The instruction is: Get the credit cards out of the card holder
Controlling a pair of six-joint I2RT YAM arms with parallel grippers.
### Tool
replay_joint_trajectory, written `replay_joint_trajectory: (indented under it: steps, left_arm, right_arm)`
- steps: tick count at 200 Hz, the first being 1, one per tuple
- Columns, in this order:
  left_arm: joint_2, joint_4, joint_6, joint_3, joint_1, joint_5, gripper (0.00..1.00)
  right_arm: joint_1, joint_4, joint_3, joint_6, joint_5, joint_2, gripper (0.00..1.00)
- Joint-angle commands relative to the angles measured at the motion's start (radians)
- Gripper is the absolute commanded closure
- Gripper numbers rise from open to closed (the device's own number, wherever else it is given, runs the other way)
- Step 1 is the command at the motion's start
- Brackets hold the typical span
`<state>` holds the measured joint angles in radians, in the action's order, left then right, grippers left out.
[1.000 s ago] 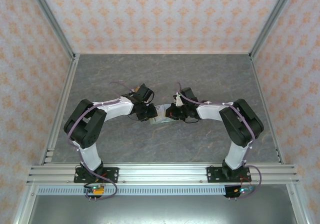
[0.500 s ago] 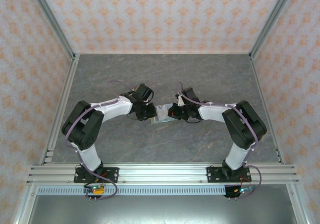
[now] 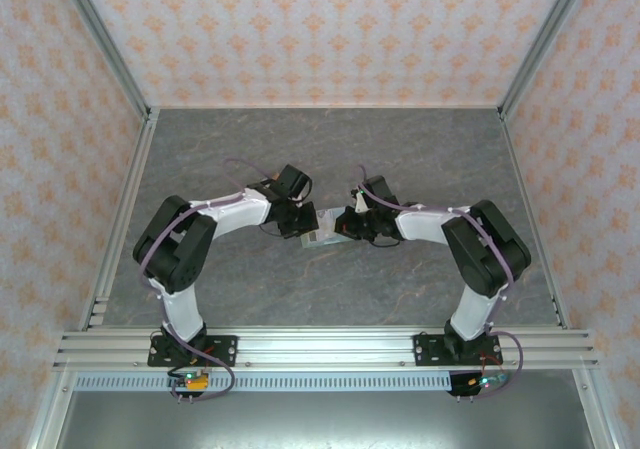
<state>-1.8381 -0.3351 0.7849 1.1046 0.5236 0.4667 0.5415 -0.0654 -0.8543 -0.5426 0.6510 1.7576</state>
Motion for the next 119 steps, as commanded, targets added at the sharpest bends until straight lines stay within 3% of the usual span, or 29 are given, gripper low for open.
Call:
replay_joint_trajectory:
  steps: [1, 32, 83, 119]
  left_arm:
    - [-0.021, -0.017, -0.001, 0.012, 0.005, -0.016, 0.9]
    - [-0.033, -0.038, -0.004, 0.004, 0.004, -0.042, 0.92]
    - [-0.044, -0.03, 0.007, -0.031, 0.004, -0.048, 0.92]
    - [-0.04, -0.031, 0.007, -0.034, 0.005, -0.052, 0.92]
  right_arm:
    - [-0.005, -0.033, -0.007, -0.034, 0.006, 0.028, 0.87]
    - [-0.006, -0.052, -0.011, -0.064, 0.026, 0.06, 0.79]
    - [-0.005, -0.071, -0.023, -0.073, 0.052, 0.086, 0.78]
    - [-0.006, -0.067, -0.027, -0.067, 0.04, 0.076, 0.9]
